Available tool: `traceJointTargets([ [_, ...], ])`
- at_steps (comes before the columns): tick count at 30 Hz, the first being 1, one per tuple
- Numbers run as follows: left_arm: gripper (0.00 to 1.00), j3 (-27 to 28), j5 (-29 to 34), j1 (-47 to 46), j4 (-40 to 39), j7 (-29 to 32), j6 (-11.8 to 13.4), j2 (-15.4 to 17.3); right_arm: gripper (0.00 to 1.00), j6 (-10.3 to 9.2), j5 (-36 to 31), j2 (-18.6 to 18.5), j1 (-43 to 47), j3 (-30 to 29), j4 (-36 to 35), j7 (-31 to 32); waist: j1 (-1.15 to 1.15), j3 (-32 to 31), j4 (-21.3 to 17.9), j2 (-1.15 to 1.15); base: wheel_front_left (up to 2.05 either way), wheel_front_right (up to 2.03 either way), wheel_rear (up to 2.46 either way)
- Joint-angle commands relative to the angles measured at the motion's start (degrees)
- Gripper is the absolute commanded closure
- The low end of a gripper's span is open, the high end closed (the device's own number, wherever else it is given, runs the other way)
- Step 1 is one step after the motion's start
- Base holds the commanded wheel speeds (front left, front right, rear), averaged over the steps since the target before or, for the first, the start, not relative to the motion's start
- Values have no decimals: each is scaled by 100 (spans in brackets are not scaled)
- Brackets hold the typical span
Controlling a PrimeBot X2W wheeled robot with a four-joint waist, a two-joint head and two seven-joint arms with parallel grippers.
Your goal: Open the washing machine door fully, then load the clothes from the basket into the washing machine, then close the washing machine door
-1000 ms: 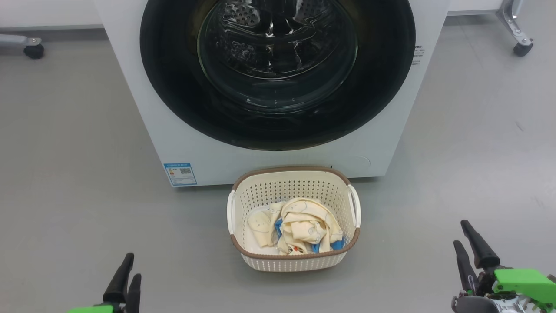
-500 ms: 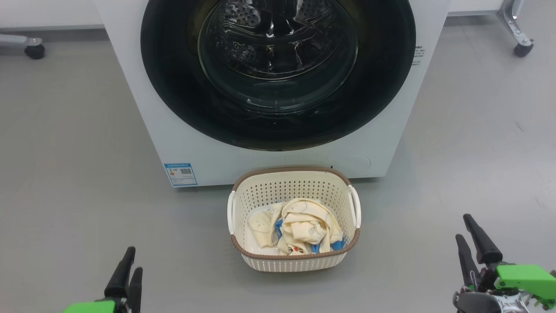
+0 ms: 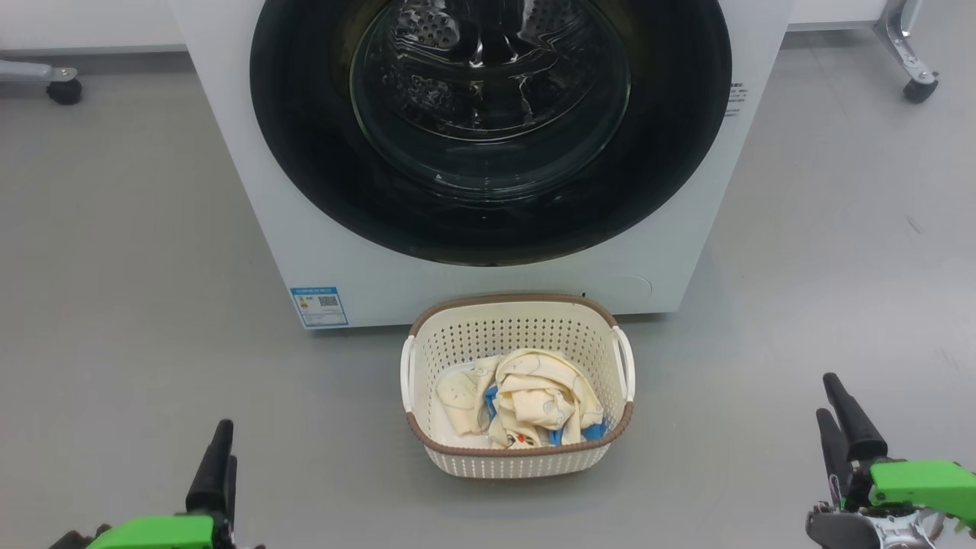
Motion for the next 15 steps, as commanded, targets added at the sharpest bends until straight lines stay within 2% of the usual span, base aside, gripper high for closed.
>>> traceJointTargets([
  [1, 0, 30, 149, -344, -229, -56, -19, 129, 0, -2, -104, -142, -312, -5, -222, -53, 0, 1, 2, 0, 0, 0, 0],
  [7, 0, -10, 888, -388, -281, -179, 25, 171, 0, -2, -589, -158, -348, -42, -256, -107, 0, -4, 10, 0, 0, 0, 0],
  [15, 0, -30, 1833, -379, -376, -315, 67, 130, 0, -2, -1649, -215, -366, -66, -349, -232, 0, -18, 10, 0, 0, 0, 0],
])
